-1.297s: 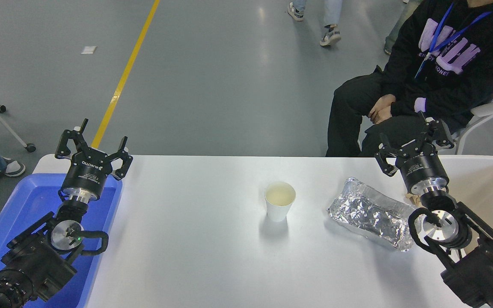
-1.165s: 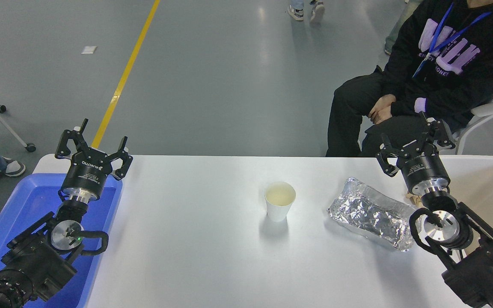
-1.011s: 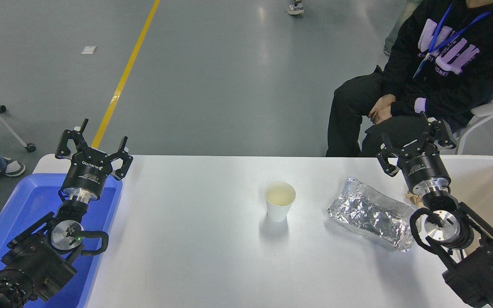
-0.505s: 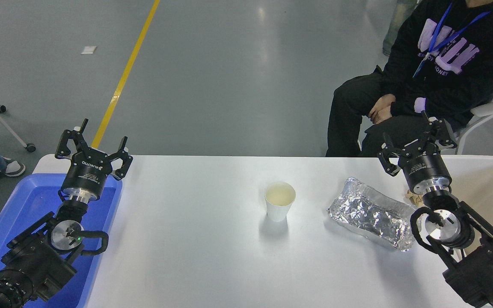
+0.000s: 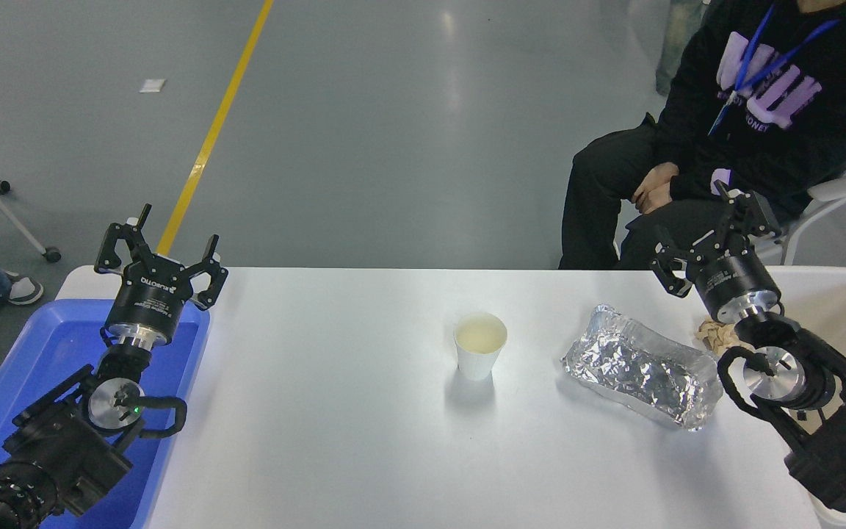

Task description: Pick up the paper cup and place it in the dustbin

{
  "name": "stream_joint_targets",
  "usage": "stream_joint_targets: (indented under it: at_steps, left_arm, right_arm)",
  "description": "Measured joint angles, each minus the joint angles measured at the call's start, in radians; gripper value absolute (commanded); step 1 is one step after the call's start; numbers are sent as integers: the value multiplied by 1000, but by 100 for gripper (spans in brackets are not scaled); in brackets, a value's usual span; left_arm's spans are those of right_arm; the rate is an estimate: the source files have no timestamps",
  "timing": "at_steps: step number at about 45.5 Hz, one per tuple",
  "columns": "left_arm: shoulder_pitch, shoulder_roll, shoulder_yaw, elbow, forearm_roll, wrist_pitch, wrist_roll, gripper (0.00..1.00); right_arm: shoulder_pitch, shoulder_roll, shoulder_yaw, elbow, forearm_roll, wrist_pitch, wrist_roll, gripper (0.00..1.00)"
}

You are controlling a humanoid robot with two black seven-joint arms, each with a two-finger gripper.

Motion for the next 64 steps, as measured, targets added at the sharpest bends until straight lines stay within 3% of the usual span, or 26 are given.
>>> stream_joint_targets:
  at_steps: [15,23,33,41,50,58,64]
  left_arm:
    - [0,0,0,1,0,0,0,98]
    - [0,-1,0,0,0,0,0,98]
    - [0,-1,1,0,0,-1,0,98]
    - [0,-1,1,0,1,-2,0,98]
    - [0,-1,1,0,1,-2,0,98]
    - [0,-1,1,0,1,-2,0,98]
    - [0,-1,1,0,1,-2,0,98]
  right_arm:
    - [356,-234,-679,57,182,-23,0,100]
    - [653,-266,-1136,69,228,-4,0,100]
    - [1030,-150,-1719,84,252,74,-1,100]
    - [1290,-37,-2036,110,248,275,-1,100]
    - [1487,80,-2184,161,159,504,-4,100]
    - [1619,167,-2195,265,49,599,-9,100]
    - [1686,230,-2182,320,-6,636,-48,100]
